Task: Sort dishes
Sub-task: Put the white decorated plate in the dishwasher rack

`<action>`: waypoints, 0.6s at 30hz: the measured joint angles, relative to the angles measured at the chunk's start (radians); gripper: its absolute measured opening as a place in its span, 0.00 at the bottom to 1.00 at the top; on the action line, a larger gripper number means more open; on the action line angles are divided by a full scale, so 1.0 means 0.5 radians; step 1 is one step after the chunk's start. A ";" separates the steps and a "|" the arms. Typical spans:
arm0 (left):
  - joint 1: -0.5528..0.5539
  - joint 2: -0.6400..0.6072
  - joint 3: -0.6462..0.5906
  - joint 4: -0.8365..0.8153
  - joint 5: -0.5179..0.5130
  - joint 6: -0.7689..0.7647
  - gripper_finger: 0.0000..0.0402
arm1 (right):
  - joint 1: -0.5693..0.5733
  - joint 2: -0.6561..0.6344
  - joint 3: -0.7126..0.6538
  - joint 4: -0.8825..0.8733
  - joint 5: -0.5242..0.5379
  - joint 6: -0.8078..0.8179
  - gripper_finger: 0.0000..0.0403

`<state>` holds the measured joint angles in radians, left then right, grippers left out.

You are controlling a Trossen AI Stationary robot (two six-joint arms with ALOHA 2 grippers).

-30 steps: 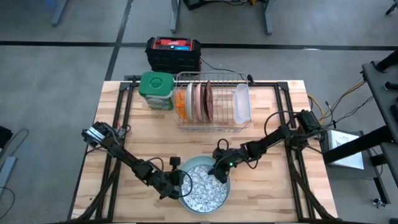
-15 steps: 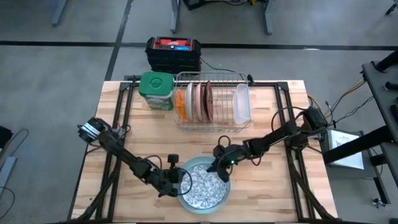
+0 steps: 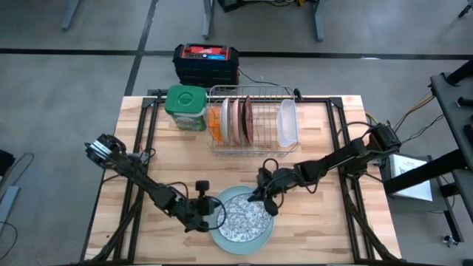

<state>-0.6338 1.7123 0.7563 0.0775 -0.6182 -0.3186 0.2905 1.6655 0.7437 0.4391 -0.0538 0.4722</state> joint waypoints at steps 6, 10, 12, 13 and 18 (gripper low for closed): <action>-0.002 -0.035 0.000 -0.030 0.002 -0.035 0.00 | -0.001 -0.143 0.004 -0.102 0.010 -0.208 0.00; -0.004 -0.073 0.000 -0.034 0.002 -0.040 0.00 | -0.001 -0.284 0.012 -0.255 0.016 -0.315 0.00; -0.005 -0.091 0.000 -0.036 0.000 -0.044 0.00 | -0.005 -0.357 0.027 -0.365 0.021 -0.305 0.00; -0.005 -0.097 0.001 -0.036 0.000 -0.047 0.00 | -0.007 -0.403 0.032 -0.412 0.021 -0.302 0.00; -0.005 -0.112 0.001 -0.042 0.000 -0.064 0.00 | -0.008 -0.624 0.043 -0.519 0.020 -0.370 0.00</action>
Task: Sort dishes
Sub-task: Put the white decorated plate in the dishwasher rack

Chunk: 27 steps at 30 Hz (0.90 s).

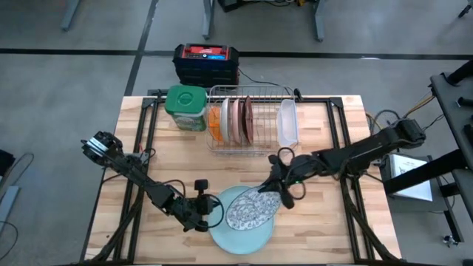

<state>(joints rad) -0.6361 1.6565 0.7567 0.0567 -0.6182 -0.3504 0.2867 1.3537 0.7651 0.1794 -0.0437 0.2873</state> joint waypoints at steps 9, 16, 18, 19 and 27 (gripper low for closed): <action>0.000 -0.056 0.000 -0.008 0.000 0.015 0.00 | -0.062 -0.432 0.314 -0.626 0.059 -0.680 0.00; -0.008 -0.236 0.000 -0.061 -0.002 0.078 0.00 | -0.243 -0.494 0.927 -1.326 0.152 -1.264 0.00; -0.009 -0.301 0.000 -0.088 -0.001 0.109 0.00 | -0.328 -0.474 1.117 -1.533 0.156 -1.414 0.00; -0.009 -0.333 0.000 -0.121 -0.002 0.111 0.00 | -0.367 -0.460 1.203 -1.633 0.149 -1.509 0.00; -0.009 -0.561 0.001 -0.399 -0.077 0.137 0.00 | -0.700 -0.280 1.699 -2.232 0.133 -2.174 0.00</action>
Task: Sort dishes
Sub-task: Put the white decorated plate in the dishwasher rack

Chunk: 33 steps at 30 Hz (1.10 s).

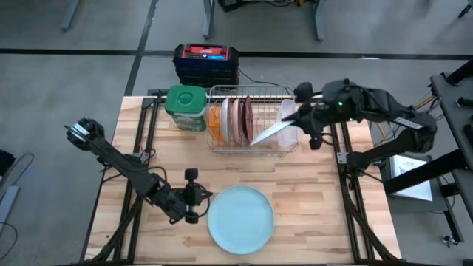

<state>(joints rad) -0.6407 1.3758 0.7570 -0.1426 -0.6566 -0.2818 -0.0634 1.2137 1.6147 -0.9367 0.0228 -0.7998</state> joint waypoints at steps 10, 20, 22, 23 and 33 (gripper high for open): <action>0.000 -0.133 0.000 -0.118 -0.325 0.248 0.00 | -0.115 0.249 0.061 -0.127 0.055 -0.945 0.00; 0.002 -0.137 0.000 -0.304 -0.350 0.196 0.00 | -0.112 0.576 0.034 -0.226 0.739 -1.419 0.00; 0.002 -0.137 0.000 -0.345 -0.350 0.174 0.00 | -0.110 0.639 0.028 -0.229 0.834 -1.546 0.00; 0.002 -0.137 0.000 -0.366 -0.350 0.162 0.00 | -0.110 0.666 0.028 -0.229 0.886 -1.608 0.00; 0.002 -0.137 0.000 -0.612 -0.350 0.022 0.00 | -0.075 0.846 0.025 -0.190 1.121 -2.062 0.00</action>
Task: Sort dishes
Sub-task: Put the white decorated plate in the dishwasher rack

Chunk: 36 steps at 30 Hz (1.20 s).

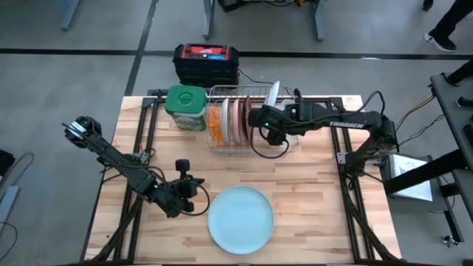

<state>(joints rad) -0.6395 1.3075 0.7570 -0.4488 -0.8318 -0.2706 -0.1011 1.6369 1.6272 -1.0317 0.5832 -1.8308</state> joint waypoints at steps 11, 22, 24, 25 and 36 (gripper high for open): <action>0.000 -0.001 0.000 -0.148 -0.048 -0.003 0.00 | 0.014 0.076 -0.027 -0.021 -0.073 -0.061 0.00; 0.000 -0.001 0.000 -0.291 -0.049 -0.160 0.00 | -0.033 0.081 -0.070 -0.020 -0.066 -0.061 0.00; 0.000 -0.001 0.000 -0.310 -0.048 -0.181 0.00 | -0.032 0.080 -0.076 -0.014 -0.063 -0.062 0.00; 0.000 -0.001 0.000 -0.309 -0.048 -0.182 0.00 | -0.031 0.080 -0.077 -0.012 -0.065 -0.062 0.00; 0.000 -0.001 0.000 -0.310 -0.048 -0.188 0.00 | -0.029 0.079 -0.081 -0.006 -0.069 -0.062 0.00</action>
<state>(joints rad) -0.6395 1.3071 0.7570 -0.6037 -0.8558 -0.3645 -0.1158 1.6764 1.5867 -1.0348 0.5488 -1.8618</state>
